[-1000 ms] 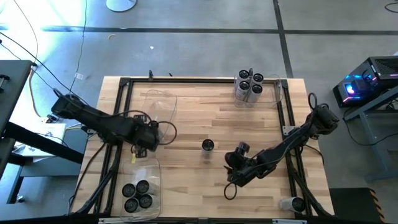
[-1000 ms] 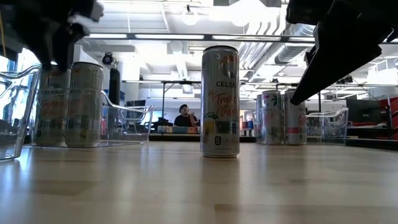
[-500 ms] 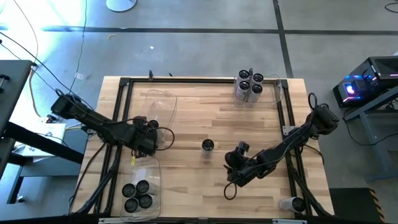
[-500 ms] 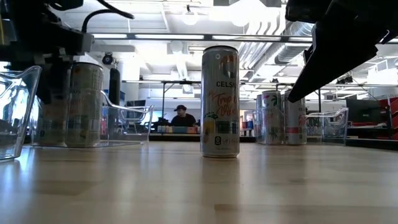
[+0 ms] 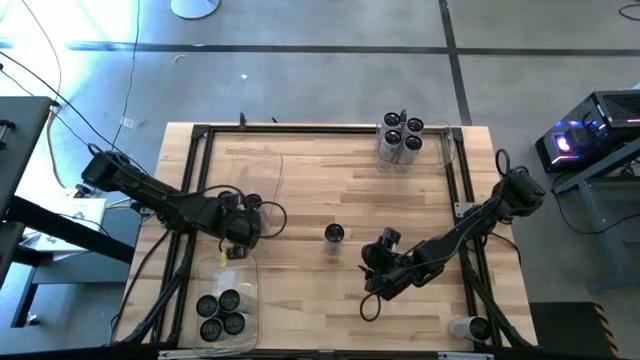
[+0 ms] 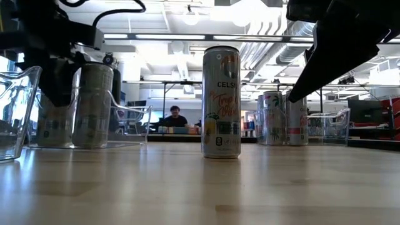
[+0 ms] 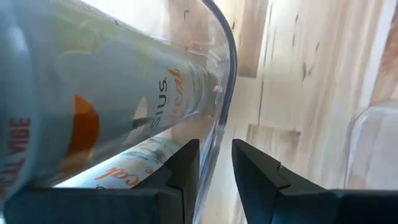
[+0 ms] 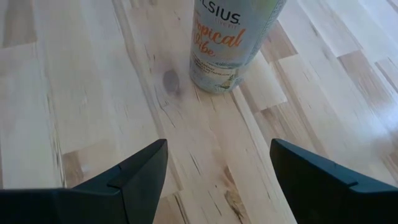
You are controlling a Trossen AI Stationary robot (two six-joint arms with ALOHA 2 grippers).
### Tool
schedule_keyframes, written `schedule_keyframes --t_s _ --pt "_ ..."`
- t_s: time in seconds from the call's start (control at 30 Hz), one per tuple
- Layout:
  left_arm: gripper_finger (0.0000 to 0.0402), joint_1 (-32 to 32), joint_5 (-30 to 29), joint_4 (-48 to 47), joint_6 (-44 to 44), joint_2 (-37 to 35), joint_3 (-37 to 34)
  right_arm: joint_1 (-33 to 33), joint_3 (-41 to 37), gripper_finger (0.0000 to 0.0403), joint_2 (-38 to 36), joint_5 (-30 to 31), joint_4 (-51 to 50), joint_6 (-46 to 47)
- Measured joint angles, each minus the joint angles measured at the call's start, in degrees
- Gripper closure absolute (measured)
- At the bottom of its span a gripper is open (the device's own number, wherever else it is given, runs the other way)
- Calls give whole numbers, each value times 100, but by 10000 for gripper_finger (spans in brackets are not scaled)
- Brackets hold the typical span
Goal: Sort soda cans
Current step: Put the white yellow soda can into the top left transparent bin
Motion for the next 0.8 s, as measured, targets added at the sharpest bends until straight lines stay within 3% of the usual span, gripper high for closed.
schedule_keyframes --t_s 0.33,0.6,0.8 --pt "310 -14 230 371 -287 -10 25 0 0 123 0 -2 -9 -27" --pt "239 -18 787 310 -632 -382 72 0 0 123 0 -24 -9 -17" --pt "183 -66 1558 348 -773 -747 518 0 0 123 0 -22 -5 -9"
